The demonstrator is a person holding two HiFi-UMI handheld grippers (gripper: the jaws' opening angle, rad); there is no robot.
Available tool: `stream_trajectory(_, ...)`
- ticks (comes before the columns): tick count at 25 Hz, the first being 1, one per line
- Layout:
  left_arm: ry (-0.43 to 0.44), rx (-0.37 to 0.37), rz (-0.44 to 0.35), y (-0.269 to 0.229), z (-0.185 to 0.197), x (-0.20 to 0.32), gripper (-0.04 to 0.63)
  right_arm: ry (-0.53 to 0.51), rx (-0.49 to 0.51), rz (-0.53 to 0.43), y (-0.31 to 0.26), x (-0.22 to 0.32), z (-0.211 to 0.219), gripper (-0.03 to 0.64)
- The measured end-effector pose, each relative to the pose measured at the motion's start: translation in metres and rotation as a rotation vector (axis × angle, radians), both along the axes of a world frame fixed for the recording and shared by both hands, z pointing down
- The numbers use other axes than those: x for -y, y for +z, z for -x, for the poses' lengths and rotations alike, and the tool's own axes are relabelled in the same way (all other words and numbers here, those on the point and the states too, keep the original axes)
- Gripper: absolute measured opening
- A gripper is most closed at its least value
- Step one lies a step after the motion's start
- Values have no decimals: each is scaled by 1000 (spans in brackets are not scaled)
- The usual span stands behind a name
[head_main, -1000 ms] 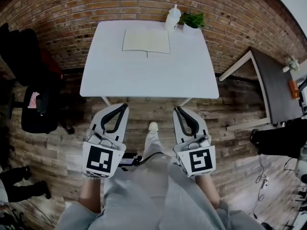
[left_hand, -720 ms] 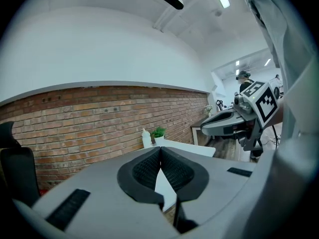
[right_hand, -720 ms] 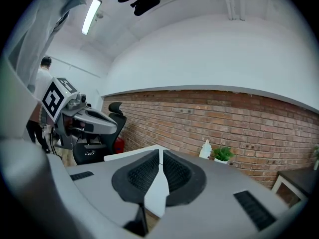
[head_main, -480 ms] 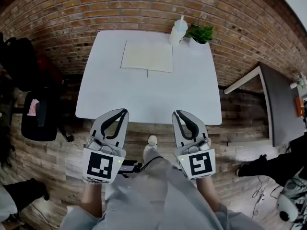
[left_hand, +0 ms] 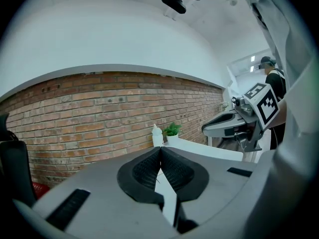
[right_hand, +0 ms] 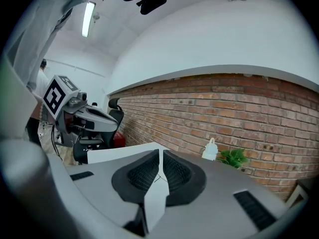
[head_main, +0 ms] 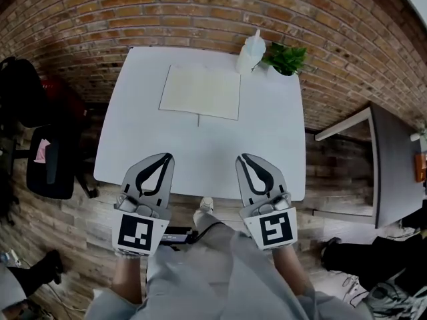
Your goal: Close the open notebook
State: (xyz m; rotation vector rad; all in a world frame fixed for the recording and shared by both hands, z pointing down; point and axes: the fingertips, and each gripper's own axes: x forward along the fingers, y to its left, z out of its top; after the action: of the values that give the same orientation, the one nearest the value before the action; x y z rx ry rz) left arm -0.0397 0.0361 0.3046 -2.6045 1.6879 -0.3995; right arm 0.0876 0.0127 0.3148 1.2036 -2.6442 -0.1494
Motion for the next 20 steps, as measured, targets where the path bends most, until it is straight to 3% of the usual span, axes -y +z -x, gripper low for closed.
stream_trajectory(9,-42,-2,-5,-7,-21,50,18,-49,-11,-14,-5,54,-19,54)
stream_trajectory(20,-51,14,-12,-16,-33,62,18,-64,-21,-19,-11,65,-29,54)
